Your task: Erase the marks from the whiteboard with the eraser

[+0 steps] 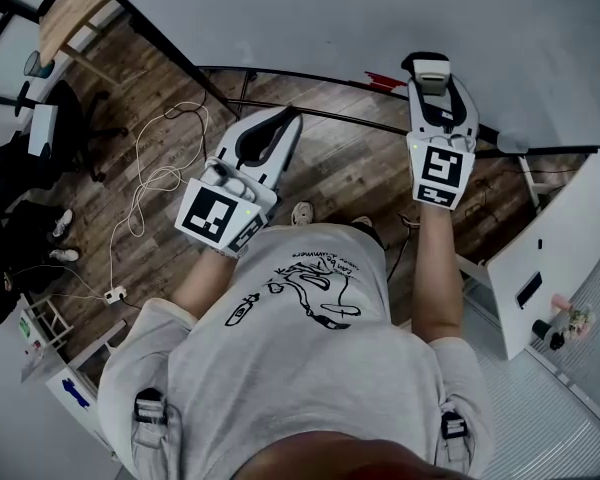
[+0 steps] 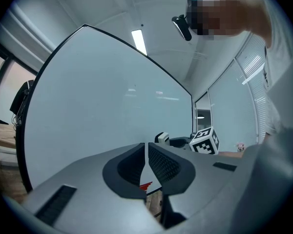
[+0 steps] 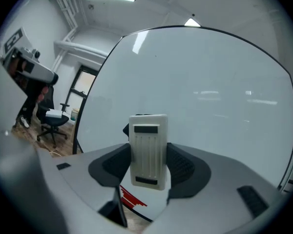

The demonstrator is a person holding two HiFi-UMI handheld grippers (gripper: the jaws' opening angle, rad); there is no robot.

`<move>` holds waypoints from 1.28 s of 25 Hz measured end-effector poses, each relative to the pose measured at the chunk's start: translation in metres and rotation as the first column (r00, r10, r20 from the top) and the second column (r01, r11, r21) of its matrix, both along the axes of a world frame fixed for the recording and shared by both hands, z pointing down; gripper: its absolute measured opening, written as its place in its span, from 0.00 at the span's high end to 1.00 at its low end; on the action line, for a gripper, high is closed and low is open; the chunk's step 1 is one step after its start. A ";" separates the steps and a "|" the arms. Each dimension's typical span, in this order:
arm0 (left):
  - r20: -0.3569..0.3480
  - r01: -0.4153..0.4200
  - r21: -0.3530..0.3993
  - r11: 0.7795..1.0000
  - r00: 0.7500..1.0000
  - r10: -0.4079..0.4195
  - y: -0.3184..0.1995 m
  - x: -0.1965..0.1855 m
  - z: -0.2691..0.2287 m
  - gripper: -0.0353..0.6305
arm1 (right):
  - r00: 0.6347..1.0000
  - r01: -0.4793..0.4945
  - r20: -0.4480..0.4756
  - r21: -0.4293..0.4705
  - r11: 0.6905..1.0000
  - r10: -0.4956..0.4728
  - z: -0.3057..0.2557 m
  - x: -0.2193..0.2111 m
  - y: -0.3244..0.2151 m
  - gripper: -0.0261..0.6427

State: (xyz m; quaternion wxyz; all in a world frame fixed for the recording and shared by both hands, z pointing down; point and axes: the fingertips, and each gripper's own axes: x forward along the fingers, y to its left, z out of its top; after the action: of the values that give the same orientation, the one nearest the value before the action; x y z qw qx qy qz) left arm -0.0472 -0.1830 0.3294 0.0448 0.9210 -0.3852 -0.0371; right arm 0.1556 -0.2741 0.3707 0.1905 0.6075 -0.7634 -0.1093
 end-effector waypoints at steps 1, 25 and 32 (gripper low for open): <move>0.000 -0.001 0.001 1.000 1.000 0.001 0.001 0.000 -0.001 0.89 | 1.000 0.014 0.021 0.008 1.000 -0.014 -0.006 -0.003 0.008 0.61; -0.009 -0.055 0.034 0.998 0.998 0.056 0.025 0.006 -0.033 0.89 | 0.920 0.191 0.336 0.062 0.980 -0.201 -0.082 -0.050 0.134 0.61; -0.008 -0.058 0.041 0.997 0.998 0.059 0.031 0.007 -0.038 0.89 | 0.913 0.193 0.356 0.059 0.979 -0.201 -0.083 -0.047 0.146 0.61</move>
State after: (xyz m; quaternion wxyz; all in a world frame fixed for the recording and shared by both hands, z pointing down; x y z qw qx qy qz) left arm -0.0404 -0.1516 0.2917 0.0289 0.9324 -0.3571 -0.0479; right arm 0.1087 -0.1279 0.2875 0.0285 0.5394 -0.8413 -0.0235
